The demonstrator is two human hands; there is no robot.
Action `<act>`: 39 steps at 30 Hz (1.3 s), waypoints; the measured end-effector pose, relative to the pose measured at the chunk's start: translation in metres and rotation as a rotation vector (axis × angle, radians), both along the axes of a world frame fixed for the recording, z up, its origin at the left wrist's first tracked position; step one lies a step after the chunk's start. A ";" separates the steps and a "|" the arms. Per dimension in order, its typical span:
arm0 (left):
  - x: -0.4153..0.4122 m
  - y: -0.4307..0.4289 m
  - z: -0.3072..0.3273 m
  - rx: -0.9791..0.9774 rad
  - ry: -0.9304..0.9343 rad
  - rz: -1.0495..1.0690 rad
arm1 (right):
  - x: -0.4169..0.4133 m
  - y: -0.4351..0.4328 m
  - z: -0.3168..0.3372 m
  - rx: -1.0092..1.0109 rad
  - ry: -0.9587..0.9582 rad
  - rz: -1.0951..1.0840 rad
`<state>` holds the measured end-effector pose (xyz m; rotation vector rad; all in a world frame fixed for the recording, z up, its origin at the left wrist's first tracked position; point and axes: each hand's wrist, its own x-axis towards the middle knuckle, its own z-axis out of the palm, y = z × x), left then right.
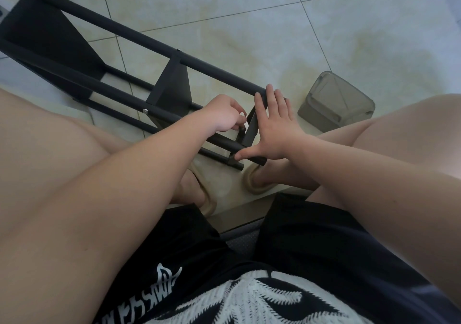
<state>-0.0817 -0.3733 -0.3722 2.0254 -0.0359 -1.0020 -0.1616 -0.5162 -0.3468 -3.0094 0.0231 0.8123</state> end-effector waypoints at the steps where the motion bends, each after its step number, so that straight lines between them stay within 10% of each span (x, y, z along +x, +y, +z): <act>1: 0.000 0.000 0.000 0.000 0.001 -0.003 | 0.000 0.000 0.000 0.000 0.000 -0.001; 39: 0.010 0.008 0.003 0.134 0.003 -0.311 | -0.002 0.000 -0.004 0.001 -0.025 0.012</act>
